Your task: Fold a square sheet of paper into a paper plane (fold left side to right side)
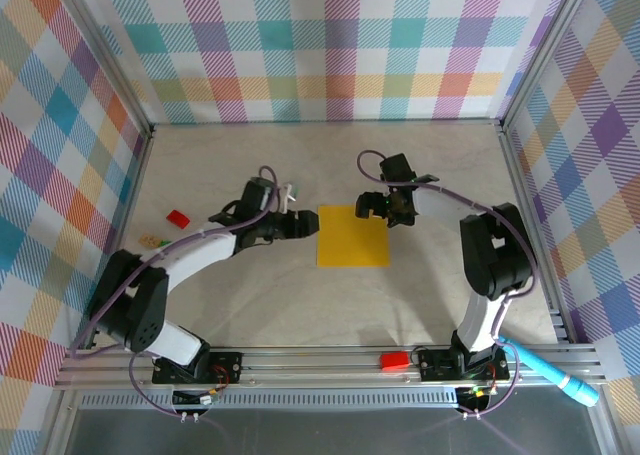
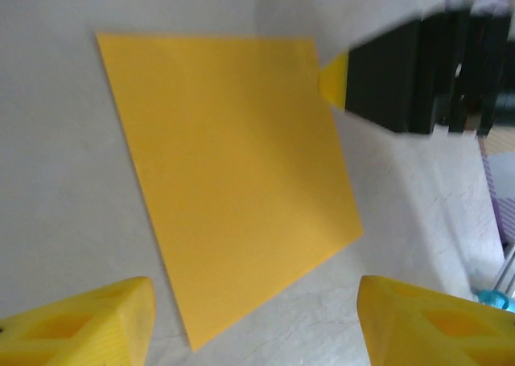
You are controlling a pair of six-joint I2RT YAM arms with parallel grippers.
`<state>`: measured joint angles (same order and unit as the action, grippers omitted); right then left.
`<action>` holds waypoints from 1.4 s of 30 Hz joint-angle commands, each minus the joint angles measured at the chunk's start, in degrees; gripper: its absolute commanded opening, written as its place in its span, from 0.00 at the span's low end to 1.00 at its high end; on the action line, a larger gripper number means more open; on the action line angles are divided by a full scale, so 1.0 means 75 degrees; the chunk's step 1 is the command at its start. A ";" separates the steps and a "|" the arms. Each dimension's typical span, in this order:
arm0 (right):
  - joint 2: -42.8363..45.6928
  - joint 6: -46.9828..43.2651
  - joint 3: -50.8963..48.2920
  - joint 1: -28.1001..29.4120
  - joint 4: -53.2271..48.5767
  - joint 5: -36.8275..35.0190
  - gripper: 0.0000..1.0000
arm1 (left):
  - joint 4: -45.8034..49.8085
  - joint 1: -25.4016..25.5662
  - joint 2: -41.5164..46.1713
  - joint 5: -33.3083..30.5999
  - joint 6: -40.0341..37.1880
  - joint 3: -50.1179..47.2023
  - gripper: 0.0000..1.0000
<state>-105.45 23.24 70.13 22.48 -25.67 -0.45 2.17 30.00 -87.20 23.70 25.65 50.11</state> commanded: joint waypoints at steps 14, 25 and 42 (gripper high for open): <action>-0.1514 -0.0821 0.1491 0.0070 -0.0460 0.0260 0.99 | -0.1193 0.0816 -0.2052 0.0097 0.1332 0.0289 0.47; -0.1452 -0.0542 0.0871 0.0327 -0.0444 0.0704 0.99 | -0.0802 0.0852 -0.2434 -0.0079 0.1374 0.0262 0.40; -0.0928 -0.0461 0.1002 0.0823 -0.1253 0.0863 0.73 | -0.0696 0.0852 -0.2399 -0.0137 0.1257 0.0316 0.38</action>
<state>-113.62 18.85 77.67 28.12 -30.35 1.98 -4.86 35.62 -103.79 23.68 35.33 51.70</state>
